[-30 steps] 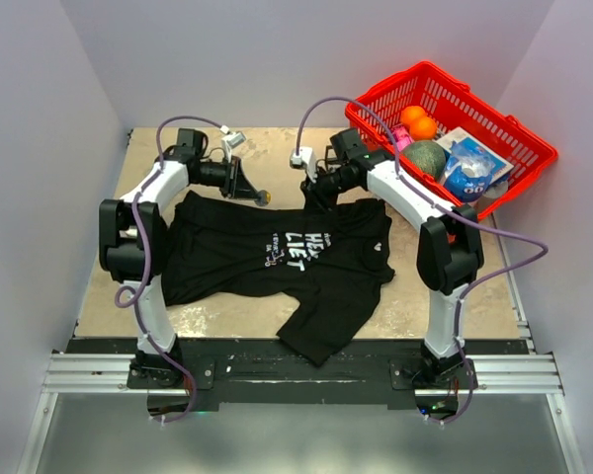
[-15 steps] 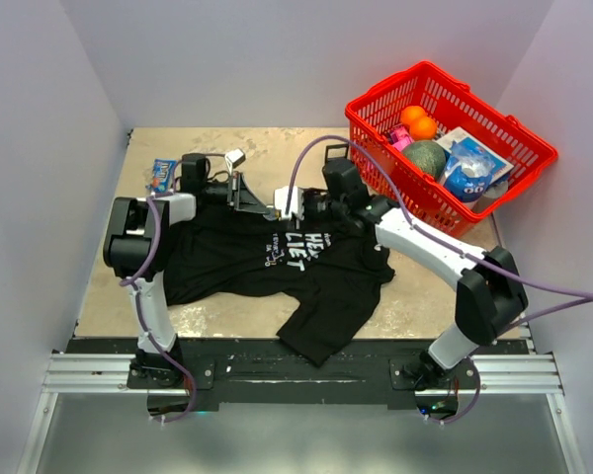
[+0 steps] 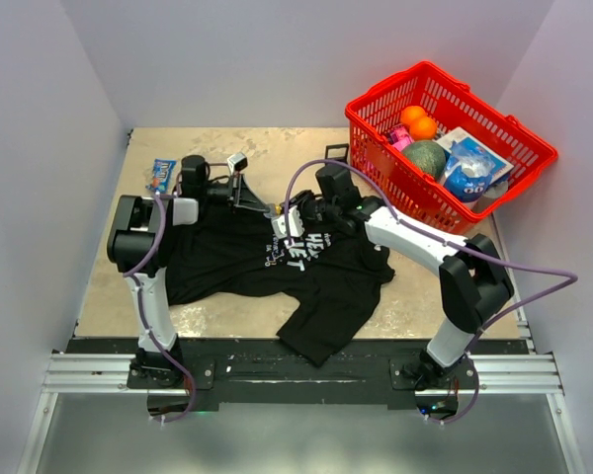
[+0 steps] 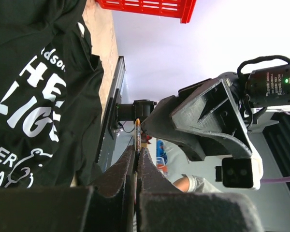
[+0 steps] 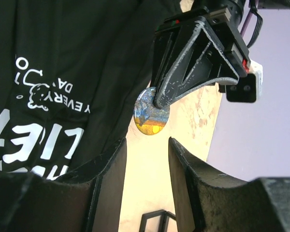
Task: Remove the brooch from the garment
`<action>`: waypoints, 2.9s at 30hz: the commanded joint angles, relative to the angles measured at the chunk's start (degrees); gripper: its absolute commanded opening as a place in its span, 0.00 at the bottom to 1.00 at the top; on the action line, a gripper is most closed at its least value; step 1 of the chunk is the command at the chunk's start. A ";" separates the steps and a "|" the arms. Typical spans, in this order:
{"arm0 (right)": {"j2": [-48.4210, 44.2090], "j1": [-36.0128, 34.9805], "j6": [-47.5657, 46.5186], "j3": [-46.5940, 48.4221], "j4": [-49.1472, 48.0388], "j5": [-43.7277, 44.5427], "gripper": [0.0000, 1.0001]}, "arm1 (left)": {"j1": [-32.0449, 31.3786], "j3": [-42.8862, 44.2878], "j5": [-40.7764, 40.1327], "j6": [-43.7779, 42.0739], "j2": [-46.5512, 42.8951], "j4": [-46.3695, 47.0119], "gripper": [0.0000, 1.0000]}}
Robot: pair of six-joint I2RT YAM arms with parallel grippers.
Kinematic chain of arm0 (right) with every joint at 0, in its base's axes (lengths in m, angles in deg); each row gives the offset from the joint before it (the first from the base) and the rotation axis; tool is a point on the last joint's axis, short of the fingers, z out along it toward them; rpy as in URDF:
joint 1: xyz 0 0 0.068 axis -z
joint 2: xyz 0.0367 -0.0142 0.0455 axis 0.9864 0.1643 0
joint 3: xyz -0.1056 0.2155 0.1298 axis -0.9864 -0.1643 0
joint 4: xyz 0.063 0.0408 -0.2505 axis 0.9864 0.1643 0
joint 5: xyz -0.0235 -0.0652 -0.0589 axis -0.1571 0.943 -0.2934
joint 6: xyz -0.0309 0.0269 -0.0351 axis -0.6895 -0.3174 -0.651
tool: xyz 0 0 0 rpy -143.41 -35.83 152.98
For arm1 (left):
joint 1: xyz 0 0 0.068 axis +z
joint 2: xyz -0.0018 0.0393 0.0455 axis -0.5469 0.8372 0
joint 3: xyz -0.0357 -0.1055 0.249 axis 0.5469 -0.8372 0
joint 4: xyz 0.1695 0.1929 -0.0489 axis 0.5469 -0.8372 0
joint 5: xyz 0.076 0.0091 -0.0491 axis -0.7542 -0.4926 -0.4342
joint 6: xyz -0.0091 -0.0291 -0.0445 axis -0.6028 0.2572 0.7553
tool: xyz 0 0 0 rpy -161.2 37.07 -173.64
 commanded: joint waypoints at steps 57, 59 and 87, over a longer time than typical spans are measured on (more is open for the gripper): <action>6.15 -1.86 3.82 0.81 -6.03 -2.66 0.31 | -1.29 -6.27 0.20 9.89 -2.30 -22.91 0.00; 6.50 -1.95 3.82 0.98 -5.85 -2.75 0.33 | -1.29 -6.27 0.02 10.16 -2.39 -22.73 0.00; 9.48 4.10 32.85 13.26 3.89 0.51 0.00 | 1.78 -4.62 -6.48 5.35 -5.03 -3.83 0.80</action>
